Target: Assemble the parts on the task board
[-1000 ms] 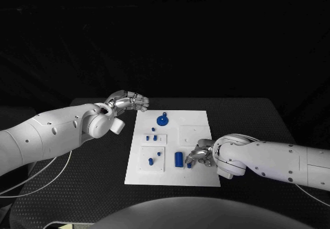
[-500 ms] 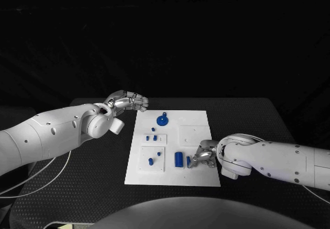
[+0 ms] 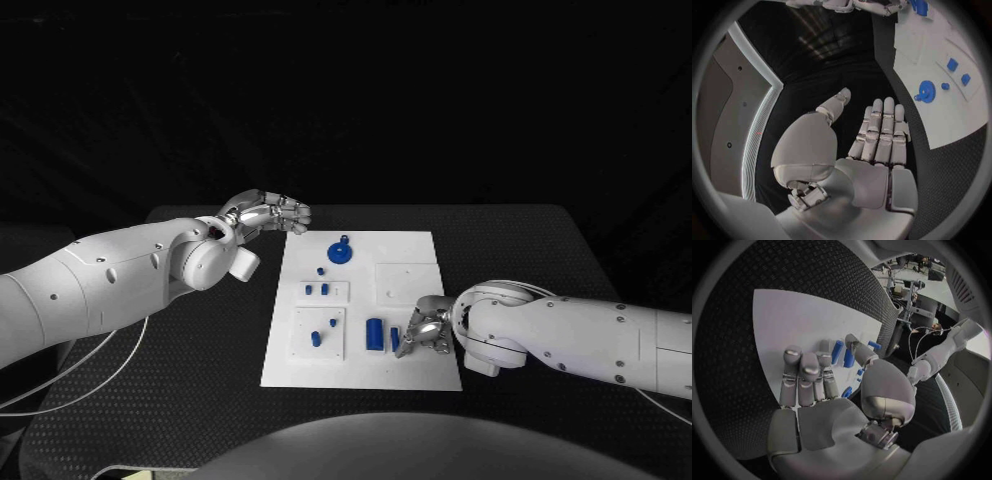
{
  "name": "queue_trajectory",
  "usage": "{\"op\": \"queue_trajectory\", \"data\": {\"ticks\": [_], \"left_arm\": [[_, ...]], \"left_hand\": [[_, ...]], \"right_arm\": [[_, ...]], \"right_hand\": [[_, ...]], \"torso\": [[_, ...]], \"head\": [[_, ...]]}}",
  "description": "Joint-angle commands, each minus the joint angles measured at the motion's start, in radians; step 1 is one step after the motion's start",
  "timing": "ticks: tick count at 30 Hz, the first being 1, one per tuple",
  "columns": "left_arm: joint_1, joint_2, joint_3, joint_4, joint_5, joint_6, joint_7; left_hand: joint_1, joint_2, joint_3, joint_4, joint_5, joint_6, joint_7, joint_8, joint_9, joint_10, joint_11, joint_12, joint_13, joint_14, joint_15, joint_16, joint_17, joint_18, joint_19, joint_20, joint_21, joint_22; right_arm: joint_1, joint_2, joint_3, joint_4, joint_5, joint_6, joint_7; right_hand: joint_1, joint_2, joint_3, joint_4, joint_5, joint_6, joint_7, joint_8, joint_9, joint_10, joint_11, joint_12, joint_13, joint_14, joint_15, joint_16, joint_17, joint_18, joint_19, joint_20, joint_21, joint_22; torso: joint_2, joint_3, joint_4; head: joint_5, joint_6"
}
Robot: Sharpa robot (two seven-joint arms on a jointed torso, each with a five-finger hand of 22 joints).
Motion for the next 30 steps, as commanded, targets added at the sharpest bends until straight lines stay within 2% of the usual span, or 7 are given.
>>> {"op": "queue_trajectory", "data": {"ticks": [1, 6, 10, 13, 15, 22, 30], "left_arm": [[0.002, 0.002, 0.001, 0.003, 0.002, 0.009, 0.007], [0.002, -0.001, 0.001, 0.005, 0.002, 0.008, 0.006], [0.002, -0.001, 0.001, 0.005, 0.001, 0.008, 0.007], [0.002, 0.0, 0.001, 0.005, 0.001, 0.009, 0.006], [0.002, 0.0, 0.001, 0.005, 0.001, 0.008, 0.007], [0.002, 0.0, 0.001, 0.006, 0.0, 0.009, 0.007], [0.003, -0.001, 0.001, 0.006, 0.0, 0.009, 0.007]], "left_hand": [[0.002, 0.008, 0.0, 0.008, 0.003, -0.004, -0.002, 0.005, -0.001, 0.008, -0.001, -0.002, -0.001, 0.003, -0.001, -0.004, 0.001, 0.005, 0.006, 0.002, -0.006, 0.022], [0.002, 0.008, 0.0, 0.008, 0.003, -0.004, -0.002, 0.006, -0.001, 0.008, -0.001, -0.002, -0.001, 0.003, -0.001, -0.004, 0.001, 0.005, 0.006, 0.002, -0.006, 0.022], [0.002, 0.008, 0.0, 0.008, 0.003, -0.004, -0.002, 0.006, -0.001, 0.008, -0.001, -0.002, -0.001, 0.003, -0.001, -0.004, 0.001, 0.005, 0.006, 0.002, -0.006, 0.022], [0.002, 0.008, 0.0, 0.008, 0.003, -0.004, -0.002, 0.006, -0.001, 0.008, -0.001, -0.002, -0.001, 0.003, -0.001, -0.004, 0.001, 0.005, 0.006, 0.002, -0.006, 0.022], [0.002, 0.008, 0.0, 0.008, 0.003, -0.004, -0.002, 0.006, -0.001, 0.008, -0.001, -0.002, -0.002, 0.003, -0.001, -0.004, 0.001, 0.005, 0.006, 0.002, -0.006, 0.022], [0.002, 0.008, 0.0, 0.009, 0.003, -0.003, -0.002, 0.006, -0.001, 0.008, -0.001, -0.002, -0.002, 0.003, -0.001, -0.004, 0.001, 0.006, 0.006, 0.002, -0.006, 0.022], [0.002, 0.008, 0.0, 0.009, 0.003, -0.003, -0.002, 0.006, -0.001, 0.009, -0.001, -0.002, -0.002, 0.003, -0.001, -0.004, 0.001, 0.006, 0.006, 0.002, -0.006, 0.022]], "right_arm": [[-0.002, 0.006, 0.0, -0.005, -0.016, 0.008, 0.004], [-0.002, 0.008, 0.0, -0.012, -0.019, -0.011, -0.006], [-0.002, 0.012, 0.0, -0.019, -0.04, -0.018, -0.013], [-0.003, 0.016, 0.0, -0.023, -0.048, -0.019, -0.018], [-0.004, 0.02, 0.0, -0.024, -0.074, -0.015, -0.019], [-0.007, 0.025, 0.0, -0.025, -0.097, -0.012, -0.023], [-0.007, 0.028, 0.0, -0.024, -0.13, -0.019, -0.032]], "right_hand": [[0.003, 0.013, -0.009, 0.0, -0.006, 0.0, -0.002, 0.004, 0.001, -0.005, -0.002, 0.0, 0.001, -0.005, -0.002, 0.007, 0.0, 0.015, -0.006, 0.001, -0.005, -0.001], [-0.006, 0.035, -0.019, 0.004, -0.006, 0.004, -0.004, 0.006, 0.002, -0.002, -0.003, 0.0, 0.0, -0.003, -0.003, 0.008, 0.0, 0.015, -0.005, 0.001, -0.005, -0.002], [-0.016, 0.073, -0.027, 0.001, -0.006, 0.009, -0.007, 0.009, 0.002, 0.002, -0.006, 0.0, -0.001, -0.001, -0.005, 0.009, -0.001, 0.015, -0.004, 0.001, -0.005, -0.003], [-0.022, 0.115, -0.026, 0.002, -0.006, 0.013, -0.008, 0.011, 0.002, 0.006, -0.008, -0.001, -0.003, 0.001, -0.006, 0.009, -0.001, 0.015, -0.002, 0.0, -0.005, -0.004], [-0.016, 0.126, -0.021, -0.008, -0.006, 0.015, -0.01, 0.012, 0.001, 0.007, -0.009, -0.001, -0.003, 0.002, -0.007, 0.01, -0.001, 0.015, -0.003, -0.001, -0.004, -0.003], [0.037, 0.14, 0.028, -0.01, -0.005, 0.019, -0.012, 0.013, 0.0, 0.012, -0.011, -0.003, -0.005, 0.004, -0.009, 0.01, -0.002, 0.015, -0.002, -0.004, -0.003, -0.003], [0.036, 0.134, 0.033, -0.009, -0.006, 0.022, -0.012, 0.014, -0.001, 0.014, -0.011, -0.003, -0.005, 0.005, -0.009, 0.011, -0.002, 0.015, -0.001, -0.003, -0.001, -0.003]], "torso": [[0.001, -0.0001, 0.0014], [0.001, 0.0, 0.0013], [0.0, -0.0012, 0.0005], [0.0, -0.001, 0.0006], [0.0, -0.0006, 0.0007], [0.0, -0.0013, 0.0007], [-0.001, -0.002, 0.0011]], "head": [[-0.001, 0.0], [0.0, 0.0], [0.001, 0.0], [0.001, 0.0], [0.001, 0.0], [0.001, 0.0], [-0.001, 0.0]]}}
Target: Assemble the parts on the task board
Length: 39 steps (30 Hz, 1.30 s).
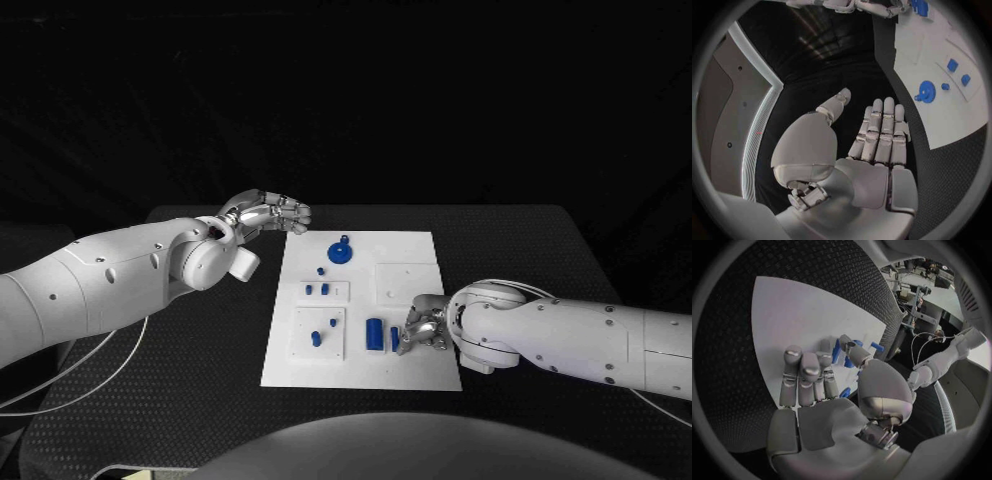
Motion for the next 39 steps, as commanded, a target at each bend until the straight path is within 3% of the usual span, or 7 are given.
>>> {"op": "queue_trajectory", "data": {"ticks": [1, 15, 20, 22, 25, 30, 39], "left_arm": [[0.002, 0.001, 0.001, 0.003, 0.0, 0.009, 0.007], [0.002, 0.002, 0.001, 0.001, 0.0, 0.008, 0.007], [0.002, 0.004, 0.001, -0.002, 0.0, 0.006, 0.008], [0.002, 0.005, 0.001, -0.002, 0.0, 0.006, 0.009], [0.002, 0.005, 0.0, -0.007, 0.0, 0.004, 0.009], [0.002, 0.004, 0.0, -0.011, 0.0, 0.003, 0.009], [0.002, 0.009, 0.001, -0.013, 0.0, 0.001, 0.013]], "left_hand": [[0.002, 0.008, -0.003, 0.006, 0.003, -0.003, -0.002, 0.006, -0.002, 0.009, -0.001, -0.002, -0.001, 0.003, -0.001, -0.004, 0.002, 0.006, 0.006, 0.002, -0.006, 0.022], [0.002, 0.008, -0.003, 0.007, 0.003, -0.003, -0.002, 0.006, -0.002, 0.009, -0.001, -0.002, -0.001, 0.003, -0.001, -0.005, 0.002, 0.006, 0.006, 0.002, -0.007, 0.022], [0.002, 0.008, -0.003, 0.007, 0.002, -0.003, -0.002, 0.006, -0.002, 0.009, -0.001, -0.002, -0.001, 0.003, -0.001, -0.005, 0.002, 0.006, 0.006, 0.002, -0.007, 0.022], [0.002, 0.008, -0.003, 0.007, 0.002, -0.003, -0.002, 0.006, -0.002, 0.009, -0.001, -0.002, -0.001, 0.003, -0.001, -0.005, 0.002, 0.006, 0.006, 0.002, -0.007, 0.022], [0.002, 0.008, -0.003, 0.007, 0.002, -0.003, -0.002, 0.006, -0.002, 0.009, -0.001, -0.002, -0.001, 0.003, -0.001, -0.005, 0.002, 0.006, 0.006, 0.002, -0.007, 0.022], [0.002, 0.008, -0.003, 0.007, 0.003, -0.004, -0.002, 0.006, -0.002, 0.009, -0.001, -0.002, -0.001, 0.003, -0.001, -0.005, 0.002, 0.006, 0.006, 0.002, -0.007, 0.022], [0.002, 0.008, -0.003, 0.007, 0.003, -0.003, -0.002, 0.007, -0.002, 0.009, -0.001, -0.002, -0.002, 0.003, -0.001, -0.005, 0.002, 0.006, 0.006, 0.002, -0.007, 0.022]], "right_arm": [[-0.001, 0.0, 0.0, -0.003, -0.053, -0.009, -0.022], [-0.001, -0.011, 0.0, -0.004, -0.015, 0.0, -0.013], [0.001, -0.04, 0.0, 0.009, 0.059, 0.017, 0.037], [0.006, -0.053, 0.0, 0.019, 0.073, 0.025, 0.056], [0.026, -0.067, 0.0, 0.026, 0.088, 0.039, 0.082], [0.057, -0.095, 0.0, 0.029, 0.124, 0.056, 0.11], [0.092, -0.104, 0.005, -0.016, 0.132, -0.04, 0.172]], "right_hand": [[0.004, -0.008, 0.008, 0.0, -0.005, 0.009, 0.001, 0.005, -0.002, 0.005, -0.002, -0.003, -0.002, 0.0, -0.007, 0.006, -0.001, 0.013, -0.001, -0.003, -0.001, 0.0], [-0.025, -0.063, 0.019, 0.007, -0.004, 0.017, 0.0, 0.006, -0.006, 0.012, -0.003, -0.007, -0.005, 0.006, -0.007, 0.005, -0.004, 0.013, 0.006, 0.002, 0.001, -0.001], [-0.056, -0.169, 0.029, 0.041, -0.003, -0.002, 0.008, -0.006, -0.015, -0.002, 0.005, -0.013, -0.004, -0.002, -0.001, -0.003, -0.008, 0.013, -0.001, 0.005, -0.008, -0.007], [-0.059, -0.177, 0.029, 0.045, -0.003, -0.005, 0.01, -0.007, -0.016, -0.005, 0.006, -0.014, -0.004, -0.004, 0.0, -0.004, -0.008, 0.013, -0.002, 0.006, -0.009, -0.007], [-0.1, -0.223, -0.001, 0.049, 0.007, -0.041, 0.021, -0.026, -0.022, -0.027, 0.016, -0.021, -0.004, -0.021, 0.004, -0.012, -0.009, 0.009, -0.018, 0.011, -0.018, -0.008], [-0.103, -0.217, -0.03, 0.042, -0.005, -0.07, 0.032, -0.032, -0.017, -0.069, 0.027, -0.015, 0.007, -0.059, 0.016, -0.019, -0.004, 0.013, -0.051, 0.018, -0.032, -0.009], [-0.059, -0.184, -0.009, 0.046, -0.003, -0.067, 0.031, -0.023, -0.009, -0.071, 0.027, -0.007, 0.008, -0.061, 0.016, -0.017, -0.004, 0.013, -0.052, 0.02, -0.032, -0.008]], "torso": [[0.0, -0.0005, 0.0005], [0.0, 0.0, 0.0004], [-0.002, 0.0001, -0.0009], [-0.002, 0.0002, -0.0004], [-0.002, 0.0011, -0.0004], [-0.001, 0.0012, -0.0011], [-0.001, 0.0002, -0.0014]], "head": [[0.0, 0.0], [-0.003, 0.0], [-0.008, 0.0], [-0.01, 0.0], [-0.011, 0.0], [-0.014, 0.0], [-0.024, 0.0]]}}
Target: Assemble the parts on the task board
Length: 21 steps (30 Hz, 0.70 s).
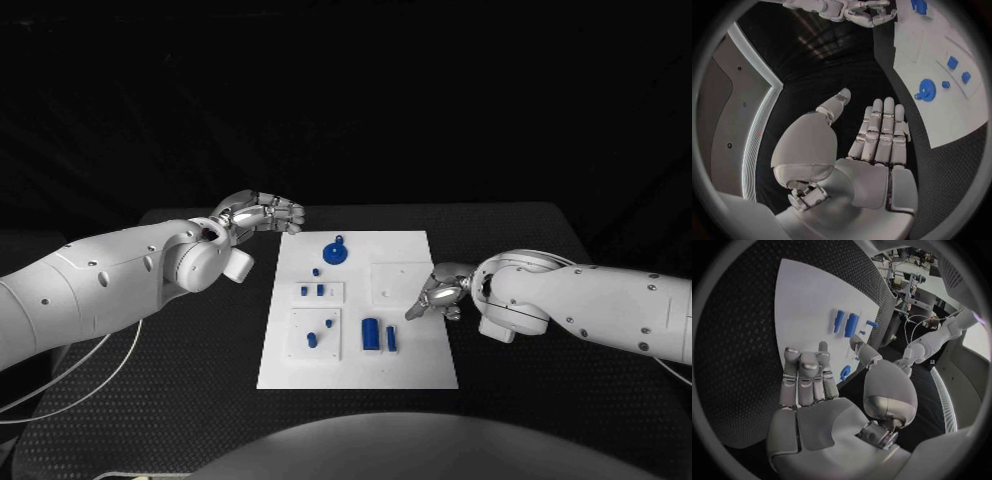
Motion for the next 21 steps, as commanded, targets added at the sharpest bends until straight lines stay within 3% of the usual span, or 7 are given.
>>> {"op": "queue_trajectory", "data": {"ticks": [1, 8, 13, 21], "left_arm": [[0.001, 0.003, 0.001, 0.001, 0.0, 0.002, 0.012], [0.001, 0.002, 0.001, 0.003, 0.0, 0.002, 0.012], [0.001, 0.003, 0.001, 0.005, 0.0, 0.003, 0.012], [0.001, -0.001, 0.001, 0.011, 0.0, 0.004, 0.012]], "left_hand": [[0.002, 0.008, 0.0, 0.004, 0.003, -0.003, -0.002, 0.007, -0.002, 0.009, -0.001, -0.002, -0.001, 0.003, -0.001, -0.005, 0.001, 0.006, 0.006, 0.002, -0.007, 0.022], [0.003, 0.008, 0.0, 0.004, 0.003, -0.003, -0.002, 0.007, -0.002, 0.01, -0.002, -0.002, -0.001, 0.003, -0.001, -0.005, 0.001, 0.006, 0.006, 0.002, -0.007, 0.022], [0.003, 0.008, 0.0, 0.004, 0.003, -0.003, -0.002, 0.007, -0.002, 0.01, -0.002, -0.002, -0.001, 0.003, -0.001, -0.005, 0.002, 0.006, 0.006, 0.002, -0.007, 0.022], [0.003, 0.008, 0.0, 0.004, 0.003, -0.003, -0.002, 0.007, -0.002, 0.01, -0.002, -0.002, -0.001, 0.003, -0.001, -0.005, 0.002, 0.006, 0.006, 0.002, -0.007, 0.022]], "right_arm": [[0.004, 0.006, 0.001, -0.008, -0.005, -0.043, 0.053], [0.001, 0.049, 0.0, 0.004, -0.077, -0.017, 0.014], [-0.02, 0.058, -0.001, 0.013, -0.106, -0.009, -0.025], [-0.037, 0.061, -0.001, 0.034, -0.16, 0.013, -0.066]], "right_hand": [[0.014, 0.004, 0.007, -0.001, 0.001, 0.0, -0.002, 0.009, 0.003, -0.002, -0.002, 0.005, 0.0, -0.003, 0.0, -0.001, 0.0, 0.014, -0.006, 0.003, -0.005, 0.001], [0.035, 0.01, 0.004, -0.004, 0.0, 0.026, -0.013, 0.03, 0.019, 0.01, -0.013, 0.013, -0.004, 0.007, -0.009, 0.003, -0.002, 0.014, 0.004, 0.003, 0.001, 0.003], [0.05, 0.021, -0.001, -0.003, -0.001, 0.052, -0.025, 0.05, 0.034, 0.027, -0.023, 0.02, -0.007, 0.02, -0.016, 0.01, -0.002, 0.014, 0.016, -0.002, 0.008, 0.004], [0.053, 0.03, -0.03, -0.016, -0.002, 0.091, -0.043, 0.075, 0.053, 0.061, -0.041, 0.032, -0.009, 0.04, -0.026, 0.02, -0.005, 0.014, 0.035, -0.011, 0.019, 0.005]], "torso": [[0.0, -0.0006, 0.0002], [0.002, 0.0001, 0.0017], [0.001, -0.0016, 0.0017], [0.002, -0.0013, 0.002]], "head": [[-0.003, 0.0], [-0.002, 0.0], [-0.004, 0.0], [0.001, 0.0]]}}
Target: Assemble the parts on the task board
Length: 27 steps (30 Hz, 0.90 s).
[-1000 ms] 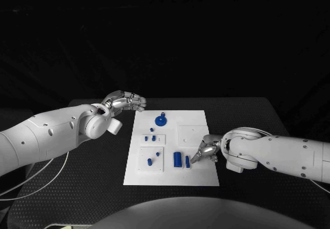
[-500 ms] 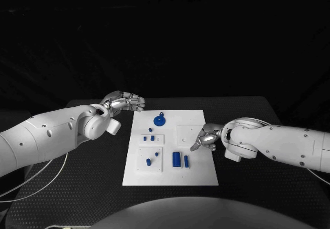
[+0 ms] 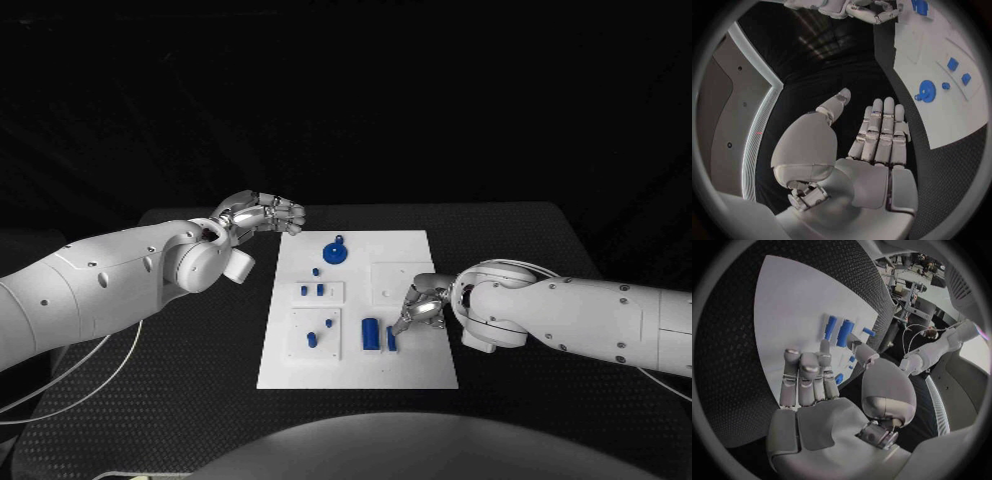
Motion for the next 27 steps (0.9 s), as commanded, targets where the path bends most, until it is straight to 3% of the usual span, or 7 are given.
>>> {"op": "queue_trajectory", "data": {"ticks": [1, 5, 9, 14, 27], "left_arm": [[0.001, 0.0, 0.001, 0.005, 0.0, 0.004, 0.011], [0.001, -0.001, 0.001, 0.007, 0.0, 0.005, 0.011], [0.001, -0.002, 0.001, 0.01, 0.0, 0.005, 0.011], [0.001, -0.006, 0.001, 0.014, 0.0, 0.004, 0.01], [0.002, -0.008, 0.001, 0.016, 0.0, 0.005, 0.009]], "left_hand": [[0.003, 0.008, 0.0, 0.004, 0.003, -0.003, -0.002, 0.004, -0.001, 0.007, 0.002, -0.002, -0.001, 0.003, -0.001, -0.005, 0.001, 0.006, 0.006, 0.002, -0.003, 0.022], [0.003, 0.009, 0.0, 0.004, 0.003, -0.003, -0.002, 0.004, -0.001, 0.007, 0.002, -0.002, -0.001, 0.003, -0.001, -0.005, 0.001, 0.006, 0.006, 0.002, -0.003, 0.022], [0.003, 0.009, -0.001, 0.004, 0.003, -0.002, -0.002, 0.004, -0.001, 0.007, 0.002, -0.002, -0.001, 0.003, -0.001, -0.005, 0.001, 0.006, 0.006, 0.002, -0.003, 0.022], [0.003, 0.009, -0.001, 0.004, 0.003, -0.002, -0.002, 0.004, -0.001, 0.007, 0.002, -0.002, -0.001, 0.003, -0.001, -0.005, 0.001, 0.006, 0.006, 0.002, -0.003, 0.022], [0.003, 0.009, -0.001, 0.005, 0.003, -0.002, -0.002, 0.004, -0.001, 0.007, 0.002, -0.002, -0.001, 0.004, -0.001, -0.005, 0.001, 0.006, 0.006, 0.002, -0.004, 0.023]], "right_arm": [[-0.004, 0.003, 0.0, 0.008, -0.076, 0.029, -0.048], [-0.012, 0.011, 0.0, 0.003, -0.109, 0.035, -0.07], [-0.034, 0.024, 0.0, -0.012, -0.134, 0.033, -0.083], [-0.051, 0.036, 0.0, -0.027, -0.14, 0.024, -0.09], [-0.068, 0.048, 0.0, -0.036, -0.147, 0.032, -0.096]], "right_hand": [[0.005, 0.006, -0.013, -0.004, -0.002, 0.012, -0.004, 0.009, 0.004, 0.013, -0.003, 0.005, -0.001, 0.009, -0.005, 0.005, -0.002, 0.015, 0.011, -0.001, 0.008, 0.001], [-0.004, 0.021, -0.039, -0.017, -0.001, 0.036, -0.015, 0.019, 0.011, 0.035, -0.014, 0.014, 0.001, 0.023, -0.01, 0.008, -0.006, 0.015, 0.023, -0.007, 0.013, 0.001], [-0.019, 0.046, -0.065, -0.028, -0.002, 0.051, -0.022, 0.023, 0.014, 0.049, -0.021, 0.016, 0.003, 0.032, -0.012, 0.007, -0.01, 0.015, 0.029, -0.012, 0.015, -0.001], [-0.042, 0.068, -0.088, -0.029, -0.002, 0.059, -0.025, 0.022, 0.014, 0.056, -0.024, 0.013, 0.005, 0.034, -0.013, 0.005, -0.014, 0.015, 0.031, -0.014, 0.014, -0.003], [-0.059, 0.082, -0.101, -0.029, -0.002, 0.065, -0.027, 0.021, 0.014, 0.059, -0.026, 0.011, 0.008, 0.036, -0.015, 0.004, -0.015, 0.015, 0.033, -0.017, 0.013, -0.005]], "torso": [[0.0, 0.0001, -0.0003], [0.0, -0.0003, -0.0001], [0.001, -0.0003, 0.0008], [0.001, 0.0017, 0.0008], [0.001, 0.0012, -0.0002]], "head": [[0.002, 0.0], [0.002, 0.0], [0.004, 0.0], [0.008, 0.0], [0.012, 0.0]]}}
